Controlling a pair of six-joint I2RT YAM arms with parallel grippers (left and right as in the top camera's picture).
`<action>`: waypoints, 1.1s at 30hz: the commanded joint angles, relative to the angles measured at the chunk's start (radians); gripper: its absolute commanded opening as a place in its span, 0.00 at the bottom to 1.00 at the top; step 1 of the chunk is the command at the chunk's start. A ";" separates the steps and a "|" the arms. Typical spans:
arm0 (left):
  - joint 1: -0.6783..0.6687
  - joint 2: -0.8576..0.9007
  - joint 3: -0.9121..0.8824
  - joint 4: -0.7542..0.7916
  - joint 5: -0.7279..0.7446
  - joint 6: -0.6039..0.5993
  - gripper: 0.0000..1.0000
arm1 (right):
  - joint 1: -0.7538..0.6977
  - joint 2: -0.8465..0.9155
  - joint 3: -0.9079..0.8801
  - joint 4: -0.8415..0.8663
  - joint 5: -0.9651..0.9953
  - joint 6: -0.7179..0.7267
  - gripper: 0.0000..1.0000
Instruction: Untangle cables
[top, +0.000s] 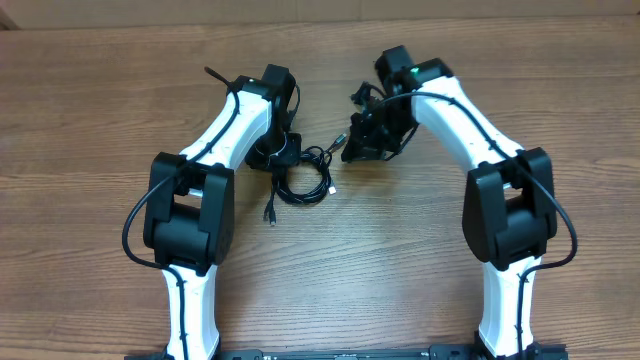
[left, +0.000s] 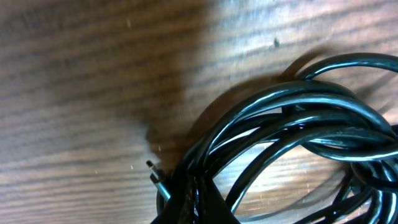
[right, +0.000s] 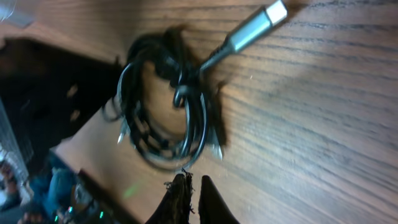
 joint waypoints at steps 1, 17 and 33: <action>-0.010 0.006 -0.069 -0.026 0.081 -0.021 0.04 | 0.030 -0.032 -0.042 0.053 0.089 0.103 0.06; -0.032 0.006 -0.114 0.028 0.221 -0.040 0.04 | 0.055 -0.031 -0.064 0.117 0.116 0.125 0.10; -0.039 -0.009 0.132 -0.114 0.287 0.094 0.04 | 0.053 -0.031 -0.063 0.123 0.112 0.121 0.18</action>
